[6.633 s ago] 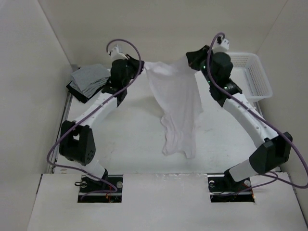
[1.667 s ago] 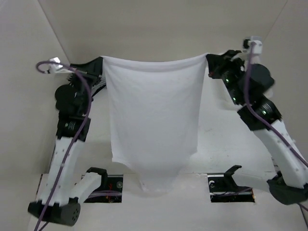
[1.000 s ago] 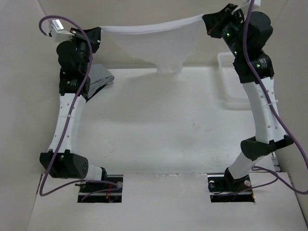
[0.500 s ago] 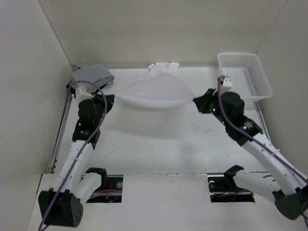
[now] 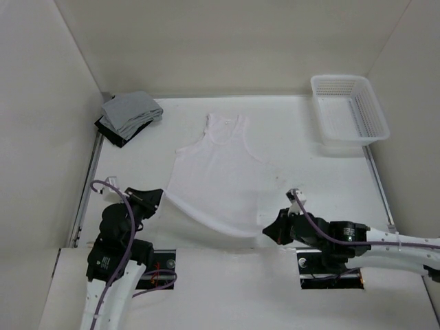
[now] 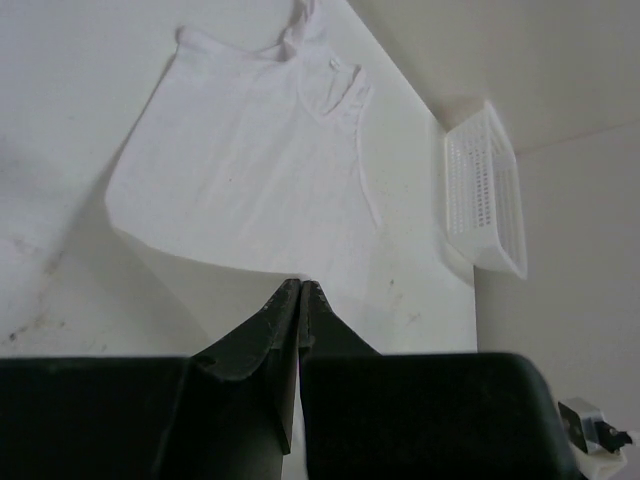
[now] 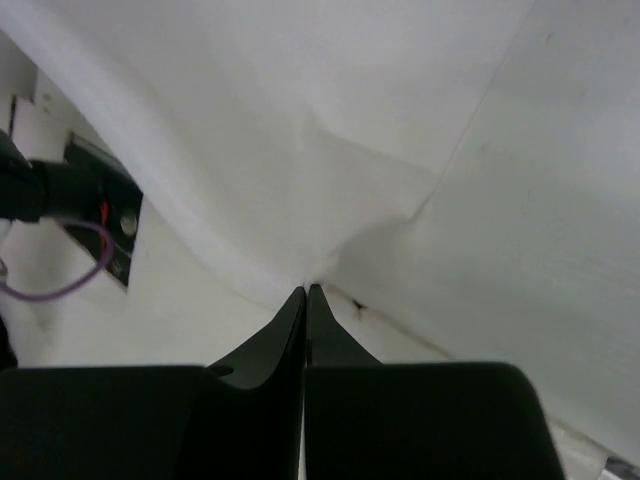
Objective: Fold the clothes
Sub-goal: Fold the tank top
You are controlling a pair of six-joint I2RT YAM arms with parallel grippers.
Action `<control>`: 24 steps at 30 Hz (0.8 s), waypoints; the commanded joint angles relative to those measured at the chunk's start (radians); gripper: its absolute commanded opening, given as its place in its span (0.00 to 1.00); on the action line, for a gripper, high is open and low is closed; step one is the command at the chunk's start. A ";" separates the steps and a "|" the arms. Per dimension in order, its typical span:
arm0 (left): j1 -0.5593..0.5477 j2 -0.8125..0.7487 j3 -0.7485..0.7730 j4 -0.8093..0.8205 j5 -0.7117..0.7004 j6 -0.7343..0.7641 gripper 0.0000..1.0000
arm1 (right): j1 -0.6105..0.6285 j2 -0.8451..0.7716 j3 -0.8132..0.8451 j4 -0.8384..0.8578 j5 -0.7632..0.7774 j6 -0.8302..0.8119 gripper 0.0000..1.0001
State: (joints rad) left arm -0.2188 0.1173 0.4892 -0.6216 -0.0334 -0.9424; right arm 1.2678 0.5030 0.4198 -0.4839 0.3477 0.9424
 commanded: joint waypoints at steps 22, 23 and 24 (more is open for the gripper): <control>0.074 1.569 0.771 0.841 -0.192 0.016 0.00 | -1.028 1.119 0.856 0.555 -0.435 -0.340 0.00; 0.083 1.635 0.839 0.811 -0.185 0.017 0.01 | -1.043 1.200 0.940 0.541 -0.452 -0.338 0.01; 0.094 1.713 0.923 0.769 -0.175 0.016 0.03 | -1.054 1.285 1.030 0.521 -0.463 -0.335 0.02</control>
State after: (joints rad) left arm -0.1608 1.7115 1.2610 0.1287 -0.1951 -0.9493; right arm 0.2466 1.6459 1.2816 -0.0185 -0.0162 0.6342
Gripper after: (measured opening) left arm 0.024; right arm 0.020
